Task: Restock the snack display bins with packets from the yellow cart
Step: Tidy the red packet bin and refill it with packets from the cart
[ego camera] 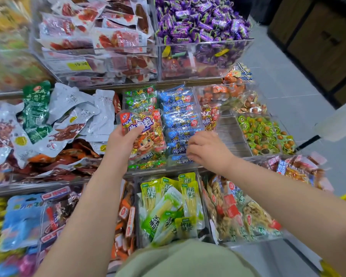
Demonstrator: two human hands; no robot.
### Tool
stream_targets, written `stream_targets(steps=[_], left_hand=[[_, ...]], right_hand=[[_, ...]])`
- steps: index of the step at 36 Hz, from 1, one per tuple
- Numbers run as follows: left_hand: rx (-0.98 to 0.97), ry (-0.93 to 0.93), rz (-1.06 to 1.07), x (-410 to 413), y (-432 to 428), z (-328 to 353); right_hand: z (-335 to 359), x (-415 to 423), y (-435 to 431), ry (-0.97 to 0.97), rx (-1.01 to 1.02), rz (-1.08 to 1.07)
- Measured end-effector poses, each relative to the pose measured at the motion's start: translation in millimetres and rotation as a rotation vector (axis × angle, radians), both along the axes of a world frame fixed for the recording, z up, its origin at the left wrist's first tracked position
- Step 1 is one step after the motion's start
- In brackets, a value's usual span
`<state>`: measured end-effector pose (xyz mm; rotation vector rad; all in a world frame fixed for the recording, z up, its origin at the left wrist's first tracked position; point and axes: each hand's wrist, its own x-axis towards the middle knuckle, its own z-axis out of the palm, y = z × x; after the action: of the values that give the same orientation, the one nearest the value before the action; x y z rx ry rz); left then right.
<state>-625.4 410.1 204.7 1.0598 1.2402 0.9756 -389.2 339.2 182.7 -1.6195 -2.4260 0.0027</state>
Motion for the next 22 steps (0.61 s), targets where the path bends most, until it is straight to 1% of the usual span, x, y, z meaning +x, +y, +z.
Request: stream_targets(steps=[3,5,8,9,10,11,12,14,15,16,17,19,22], left_hand=[[-0.001,-0.017,-0.007,1,-4,1],[-0.004,-0.032,-0.026,3,-8,1],[-0.021,-0.107,-0.045,7,-15,3],[-0.039,-0.123,-0.048,10,-18,5],[-0.057,-0.145,-0.065,11,-19,6],[-0.068,-0.158,-0.088,13,-21,7],[-0.069,-0.16,-0.123,14,-21,4],[-0.068,-0.129,-0.199,20,-24,4],[-0.068,-0.1,-0.234,24,-28,8],[-0.061,-0.073,-0.284,30,-29,8],[-0.053,-0.044,-0.336,38,-33,13],[-0.018,0.043,-0.422,58,-40,17],[0.096,0.219,-0.446,86,-45,21]], right_hand=[[-10,-4,0,0.028,-0.233,-0.113],[-13,-6,4,0.047,-0.267,-0.151],[-10,-9,8,0.025,-0.314,-0.119],[-8,-8,7,0.04,-0.335,-0.1],[-6,-6,5,0.097,-0.348,-0.099],[-4,-4,1,0.223,-0.344,-0.122],[3,-4,-3,0.436,-0.343,-0.199],[21,-2,-9,0.926,-0.32,-0.345],[30,0,-11,1.089,-0.301,-0.377],[38,3,-13,1.141,-0.288,-0.383],[46,5,-15,1.14,-0.29,-0.369],[58,10,-19,1.069,-0.31,-0.346],[62,27,-23,0.951,-0.324,-0.391]])
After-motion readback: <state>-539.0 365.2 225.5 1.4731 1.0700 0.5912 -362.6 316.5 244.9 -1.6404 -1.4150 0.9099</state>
